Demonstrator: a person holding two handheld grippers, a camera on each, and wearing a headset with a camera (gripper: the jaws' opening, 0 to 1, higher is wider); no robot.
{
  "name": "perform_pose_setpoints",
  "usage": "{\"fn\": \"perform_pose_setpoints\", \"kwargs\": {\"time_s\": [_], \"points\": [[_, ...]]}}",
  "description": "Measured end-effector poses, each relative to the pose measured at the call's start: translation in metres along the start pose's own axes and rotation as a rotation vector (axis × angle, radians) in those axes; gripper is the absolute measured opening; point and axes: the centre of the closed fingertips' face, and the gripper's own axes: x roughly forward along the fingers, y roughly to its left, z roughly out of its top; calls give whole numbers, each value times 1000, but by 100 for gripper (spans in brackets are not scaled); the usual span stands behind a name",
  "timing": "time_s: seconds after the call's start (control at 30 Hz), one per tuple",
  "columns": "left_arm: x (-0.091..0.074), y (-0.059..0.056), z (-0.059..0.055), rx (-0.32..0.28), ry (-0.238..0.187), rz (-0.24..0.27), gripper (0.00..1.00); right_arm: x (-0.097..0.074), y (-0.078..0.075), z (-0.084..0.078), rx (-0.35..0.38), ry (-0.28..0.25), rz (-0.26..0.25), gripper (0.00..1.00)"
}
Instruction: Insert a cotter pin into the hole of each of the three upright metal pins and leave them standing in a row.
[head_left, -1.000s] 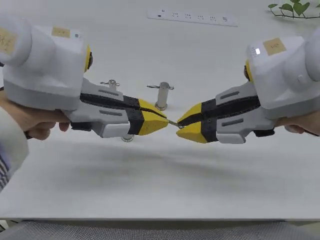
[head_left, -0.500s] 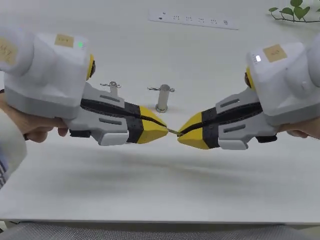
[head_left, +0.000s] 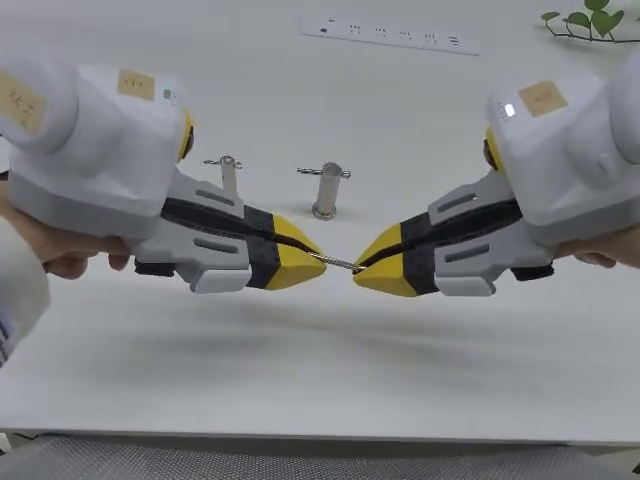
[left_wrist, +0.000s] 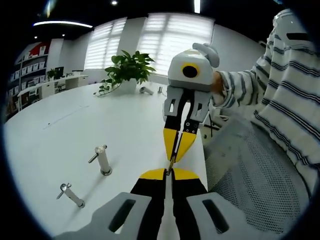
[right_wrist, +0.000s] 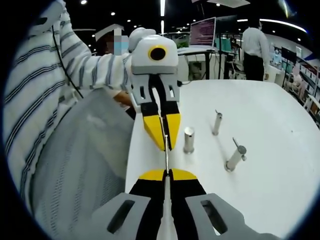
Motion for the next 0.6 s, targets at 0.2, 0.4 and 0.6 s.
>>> {"fn": "perform_pose_setpoints", "kwargs": {"time_s": [0.2,0.4,0.6], "points": [[-6,5,2,13,-3,47,13,0,-4,-2,2,25,-15,4],[-15,21,-6,-2,20,129,26,5,-12,-6,22,52,-40,4],[-34,50,-11,28,5,268,27,11,-18,-10,54,73,-71,4]]}}
